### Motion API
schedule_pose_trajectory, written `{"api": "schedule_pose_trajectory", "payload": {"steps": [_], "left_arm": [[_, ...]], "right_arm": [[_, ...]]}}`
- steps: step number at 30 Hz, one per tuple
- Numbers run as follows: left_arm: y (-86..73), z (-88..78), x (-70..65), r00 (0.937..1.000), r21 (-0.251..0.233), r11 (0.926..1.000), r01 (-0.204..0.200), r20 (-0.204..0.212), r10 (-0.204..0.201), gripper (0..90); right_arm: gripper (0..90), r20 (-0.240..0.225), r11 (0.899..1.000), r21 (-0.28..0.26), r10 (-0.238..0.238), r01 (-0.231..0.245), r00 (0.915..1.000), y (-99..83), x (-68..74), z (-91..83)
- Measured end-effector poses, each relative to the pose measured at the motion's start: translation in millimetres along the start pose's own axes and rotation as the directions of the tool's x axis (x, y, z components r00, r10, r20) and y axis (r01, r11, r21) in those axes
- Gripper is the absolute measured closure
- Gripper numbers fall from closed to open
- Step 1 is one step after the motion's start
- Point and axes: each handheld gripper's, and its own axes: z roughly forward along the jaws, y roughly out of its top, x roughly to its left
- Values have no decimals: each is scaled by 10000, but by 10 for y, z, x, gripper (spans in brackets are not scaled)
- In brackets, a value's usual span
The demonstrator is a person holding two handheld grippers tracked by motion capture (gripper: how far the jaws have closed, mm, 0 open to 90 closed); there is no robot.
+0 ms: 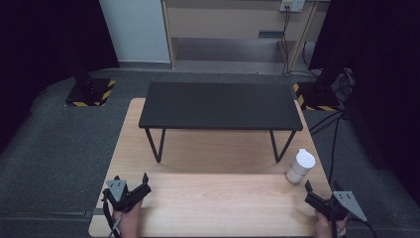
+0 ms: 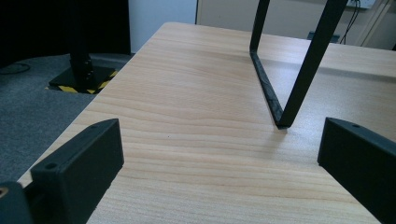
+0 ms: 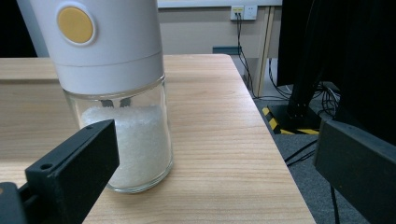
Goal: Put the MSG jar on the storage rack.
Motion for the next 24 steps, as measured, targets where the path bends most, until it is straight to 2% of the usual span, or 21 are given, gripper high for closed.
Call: {"api": "schedule_pose_trajectory", "payload": {"steps": [8, 9, 10, 11, 12, 15, 17, 22, 24], "left_arm": [[8, 13, -1, 10000, 28, 10000, -53, 72, 53, 0], [7, 13, -1, 10000, 20, 10000, -43, 73, 43, 0], [7, 13, 1, 10000, 24, 10000, -8, 67, 8, 0], [8, 13, 2, 10000, 22, 10000, 0, 70, -1, 0], [8, 13, 2, 10000, 22, 10000, 0, 70, -1, 0], [11, 21, -9, 10000, 32, 10000, -87, 36, 87, 0], [10, 22, -10, 10000, 25, 10000, -84, 31, 84, 0], [4, 21, -1, 10000, -21, 10000, 71, 18, -71, 0], [4, 22, -3, 10000, -28, 10000, 61, 8, -61, 0]], "right_arm": [[8, 72, 9999, 79, 66, -66, 10000, 29, 36, 16], [8, 78, 9997, 19, 242, -242, 9997, 22, 48, 4], [6, 52, 9982, -347, 499, -497, 9987, -24, 97, -57], [6, 152, 9977, -520, 438, -430, 9989, -39, 157, -95], [6, 152, 9977, -520, 438, -430, 9989, -39, 157, -95], [6, 269, 9982, -600, -56, 73, 9996, 0, 347, -190], [6, 310, 9972, -753, 23, 1, 9995, -1, 453, -201], [7, 481, 9930, -1161, -152, 207, 9987, -11, 676, -86], [6, 502, 9933, -1152, -36, 94, 9987, -4, 715, -4]]}}
